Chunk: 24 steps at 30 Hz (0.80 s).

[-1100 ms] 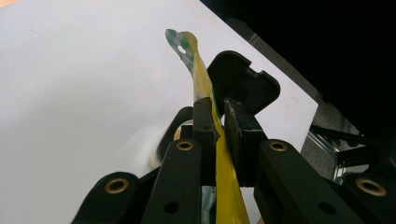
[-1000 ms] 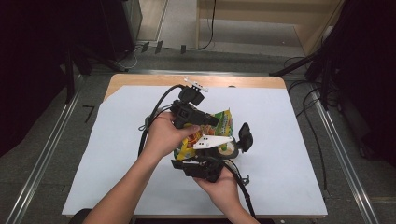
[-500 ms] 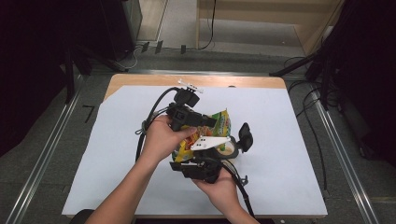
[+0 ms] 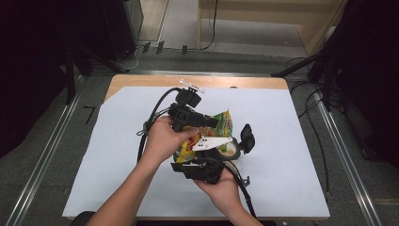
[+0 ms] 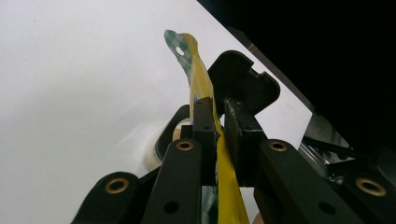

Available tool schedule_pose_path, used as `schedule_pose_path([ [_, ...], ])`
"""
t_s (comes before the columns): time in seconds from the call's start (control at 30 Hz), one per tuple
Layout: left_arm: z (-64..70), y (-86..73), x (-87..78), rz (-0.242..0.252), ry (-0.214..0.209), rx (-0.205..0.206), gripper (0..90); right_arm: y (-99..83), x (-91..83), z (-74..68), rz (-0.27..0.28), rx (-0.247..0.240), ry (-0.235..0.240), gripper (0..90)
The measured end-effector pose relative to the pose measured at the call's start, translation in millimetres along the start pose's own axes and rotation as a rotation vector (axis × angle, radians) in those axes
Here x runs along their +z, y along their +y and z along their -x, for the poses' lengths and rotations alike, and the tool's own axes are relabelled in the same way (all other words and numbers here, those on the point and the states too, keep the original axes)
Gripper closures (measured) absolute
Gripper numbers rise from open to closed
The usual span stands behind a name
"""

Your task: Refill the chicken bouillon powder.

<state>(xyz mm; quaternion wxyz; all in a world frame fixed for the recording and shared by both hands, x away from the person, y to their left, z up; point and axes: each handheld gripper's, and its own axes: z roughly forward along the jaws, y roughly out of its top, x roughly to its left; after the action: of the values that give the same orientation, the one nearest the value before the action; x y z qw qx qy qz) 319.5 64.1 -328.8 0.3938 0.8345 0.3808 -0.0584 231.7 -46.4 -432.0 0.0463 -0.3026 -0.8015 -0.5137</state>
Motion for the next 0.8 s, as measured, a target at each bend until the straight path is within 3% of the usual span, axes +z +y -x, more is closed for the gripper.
schedule_pose_path([
  [0.37,-0.7,7.5,4.2,-0.035,-0.014,0.0,82.0,1.4,-3.2,2.1,0.012,0.035,0.01,69.0],
  [0.8,-2.7,11.4,9.5,-0.045,-0.021,0.006,82.5,1.6,-6.6,4.8,0.004,0.034,-0.004,68.7],
])
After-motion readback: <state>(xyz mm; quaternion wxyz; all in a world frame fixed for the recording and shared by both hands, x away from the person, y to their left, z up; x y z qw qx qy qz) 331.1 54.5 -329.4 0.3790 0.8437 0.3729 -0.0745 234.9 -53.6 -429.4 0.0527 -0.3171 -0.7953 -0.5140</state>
